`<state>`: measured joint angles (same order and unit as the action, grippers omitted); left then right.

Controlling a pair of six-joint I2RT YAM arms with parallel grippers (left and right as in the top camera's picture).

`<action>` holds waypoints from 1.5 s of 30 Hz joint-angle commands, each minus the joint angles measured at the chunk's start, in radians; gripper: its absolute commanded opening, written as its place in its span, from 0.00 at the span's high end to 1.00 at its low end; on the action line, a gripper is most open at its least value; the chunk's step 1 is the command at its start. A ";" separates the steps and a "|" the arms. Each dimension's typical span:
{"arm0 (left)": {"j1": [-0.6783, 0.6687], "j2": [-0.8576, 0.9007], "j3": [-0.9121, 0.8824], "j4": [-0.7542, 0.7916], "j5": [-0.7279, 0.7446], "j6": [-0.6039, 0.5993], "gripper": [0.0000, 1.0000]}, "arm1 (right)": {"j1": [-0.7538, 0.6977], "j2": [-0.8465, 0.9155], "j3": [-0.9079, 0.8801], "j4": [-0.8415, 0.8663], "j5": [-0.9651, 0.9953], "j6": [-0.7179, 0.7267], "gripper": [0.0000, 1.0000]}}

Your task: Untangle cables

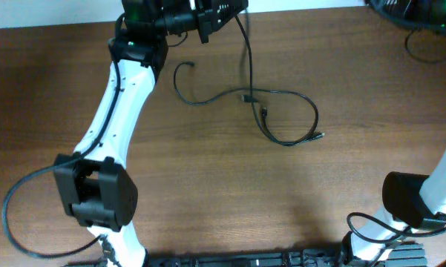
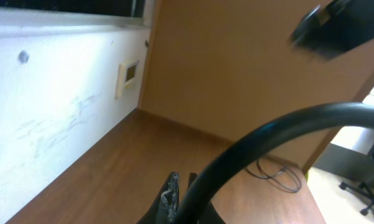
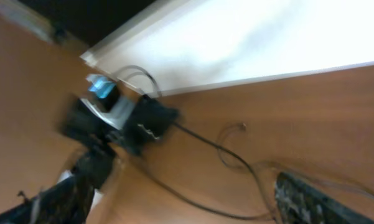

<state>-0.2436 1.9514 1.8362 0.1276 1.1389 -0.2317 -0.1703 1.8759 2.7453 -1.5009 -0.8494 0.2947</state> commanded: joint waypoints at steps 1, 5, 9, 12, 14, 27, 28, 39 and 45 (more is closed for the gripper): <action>0.000 -0.137 0.010 -0.018 0.025 -0.048 1.00 | 0.011 0.012 0.003 -0.122 0.047 -0.399 0.08; -0.014 -0.227 0.010 -0.011 0.098 -0.010 1.00 | 0.127 0.012 -0.002 -0.197 -0.002 -0.699 0.08; -0.014 -0.247 0.010 0.154 0.294 0.016 1.00 | 0.288 0.012 -0.003 -0.194 -0.014 -0.771 0.08; -0.024 -0.247 0.010 0.251 0.362 0.016 1.00 | 0.369 0.012 -0.003 -0.192 -0.014 -0.783 0.08; -0.032 -0.247 0.010 0.262 0.363 0.016 1.00 | 0.412 0.012 -0.003 -0.188 -0.014 -0.816 0.09; -0.120 -0.249 0.010 0.520 0.376 -0.090 0.94 | 0.446 0.012 -0.003 -0.143 -0.014 -0.815 0.96; -0.119 -0.249 0.010 0.518 0.377 -0.090 0.80 | 0.446 0.012 -0.003 -0.143 -0.013 -0.815 0.96; 0.115 -0.248 0.010 0.085 0.384 -0.093 0.01 | 0.207 0.006 -0.002 -0.007 0.008 -0.471 0.96; 0.206 -0.248 0.010 -0.217 0.384 -0.089 0.01 | -0.023 -0.062 -0.002 0.127 -0.011 -0.225 0.96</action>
<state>-0.0589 1.7203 1.8442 -0.0452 1.5127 -0.3252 -0.1104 1.8771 2.7430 -1.3983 -0.8425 -0.0540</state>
